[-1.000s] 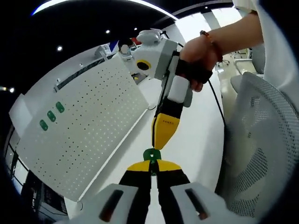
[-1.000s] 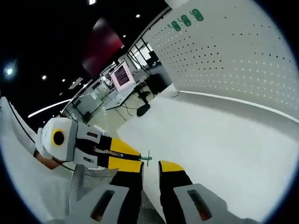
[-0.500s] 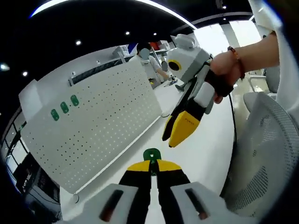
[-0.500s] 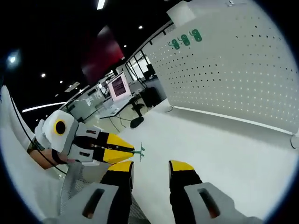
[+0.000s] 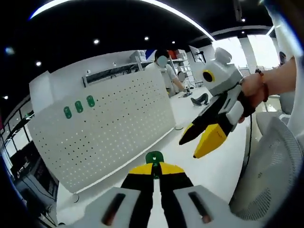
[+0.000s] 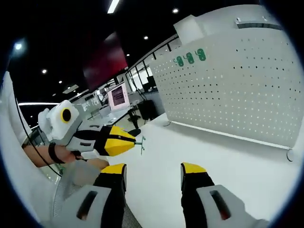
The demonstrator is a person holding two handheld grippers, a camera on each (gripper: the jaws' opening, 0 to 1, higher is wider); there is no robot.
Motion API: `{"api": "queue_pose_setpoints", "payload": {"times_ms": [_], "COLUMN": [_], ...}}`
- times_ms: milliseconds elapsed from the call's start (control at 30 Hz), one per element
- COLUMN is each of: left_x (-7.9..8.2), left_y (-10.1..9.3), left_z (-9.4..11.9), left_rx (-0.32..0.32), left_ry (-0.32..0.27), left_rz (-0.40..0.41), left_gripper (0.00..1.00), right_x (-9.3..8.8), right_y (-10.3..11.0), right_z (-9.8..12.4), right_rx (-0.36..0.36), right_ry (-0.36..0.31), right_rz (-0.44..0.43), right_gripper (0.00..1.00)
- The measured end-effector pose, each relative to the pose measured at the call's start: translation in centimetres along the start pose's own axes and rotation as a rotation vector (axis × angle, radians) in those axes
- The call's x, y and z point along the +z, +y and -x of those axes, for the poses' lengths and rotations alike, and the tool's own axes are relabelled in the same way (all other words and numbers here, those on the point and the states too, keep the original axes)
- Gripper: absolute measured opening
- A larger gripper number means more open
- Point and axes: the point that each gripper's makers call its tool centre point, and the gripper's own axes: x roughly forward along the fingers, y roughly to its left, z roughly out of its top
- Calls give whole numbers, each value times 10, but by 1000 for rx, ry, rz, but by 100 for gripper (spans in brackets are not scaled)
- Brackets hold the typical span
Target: Insert the hook assembly into the mounting plate slot until the hook locks in place.
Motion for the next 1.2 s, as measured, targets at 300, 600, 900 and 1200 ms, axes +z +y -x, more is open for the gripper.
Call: {"api": "queue_pose_setpoints", "payload": {"times_ms": [300, 600, 900, 1200], "left_x": [20, 30, 47, 66], "left_y": [20, 35, 49, 61], "left_z": [-4, -17, -32, -47], "left_rx": [75, 154, 232, 293], "left_ry": [-68, -65, -93, -125], "left_rz": [77, 111, 145, 158], "left_gripper": [3, 3, 3, 3], "right_x": [-5, -9, -8, -9], "right_y": [2, 4, 4, 5], "right_z": [6, 10, 14, 17], "right_rx": [-12, -20, -30, -34], "right_ry": [14, 27, 18, 13], "right_rz": [0, -15, -13, -12], "right_gripper": [45, 44, 44, 44]}}
